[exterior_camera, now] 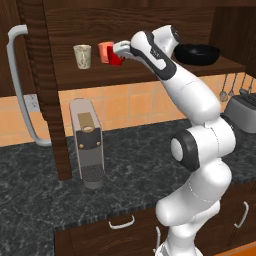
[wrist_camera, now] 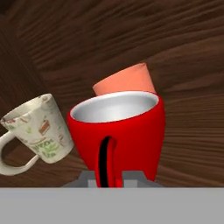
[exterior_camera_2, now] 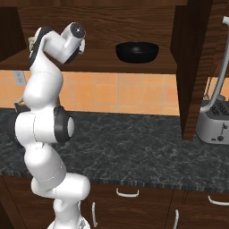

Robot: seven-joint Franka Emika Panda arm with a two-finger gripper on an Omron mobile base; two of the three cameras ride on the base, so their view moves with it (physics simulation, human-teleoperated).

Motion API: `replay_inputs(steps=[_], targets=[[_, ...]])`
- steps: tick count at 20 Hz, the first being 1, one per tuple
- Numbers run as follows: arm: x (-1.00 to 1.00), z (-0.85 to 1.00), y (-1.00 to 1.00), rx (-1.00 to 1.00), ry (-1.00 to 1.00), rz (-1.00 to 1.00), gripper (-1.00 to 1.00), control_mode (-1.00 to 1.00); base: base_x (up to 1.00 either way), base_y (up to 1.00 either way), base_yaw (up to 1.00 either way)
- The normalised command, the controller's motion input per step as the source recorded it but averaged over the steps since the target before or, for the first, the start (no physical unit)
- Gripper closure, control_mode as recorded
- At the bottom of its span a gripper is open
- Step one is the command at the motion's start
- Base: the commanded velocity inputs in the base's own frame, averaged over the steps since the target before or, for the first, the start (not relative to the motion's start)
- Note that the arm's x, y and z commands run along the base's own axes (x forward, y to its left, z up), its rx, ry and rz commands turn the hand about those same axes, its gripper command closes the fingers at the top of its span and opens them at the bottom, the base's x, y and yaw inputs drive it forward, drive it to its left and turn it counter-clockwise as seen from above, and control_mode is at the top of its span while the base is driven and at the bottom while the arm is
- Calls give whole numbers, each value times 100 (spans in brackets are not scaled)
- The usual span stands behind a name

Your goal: Gather all objects into one cabinet and sort the glasses and bowls to opposite sides.

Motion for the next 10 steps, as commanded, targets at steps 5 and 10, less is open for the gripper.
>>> replay_inputs(steps=[5, 10], targets=[[-2, -14, 9, 9, 0, 0, 100, -100, 0, 0, 0], [-1, -22, 29, 15, 0, 0, -100, -100, 0, 0, 0]])
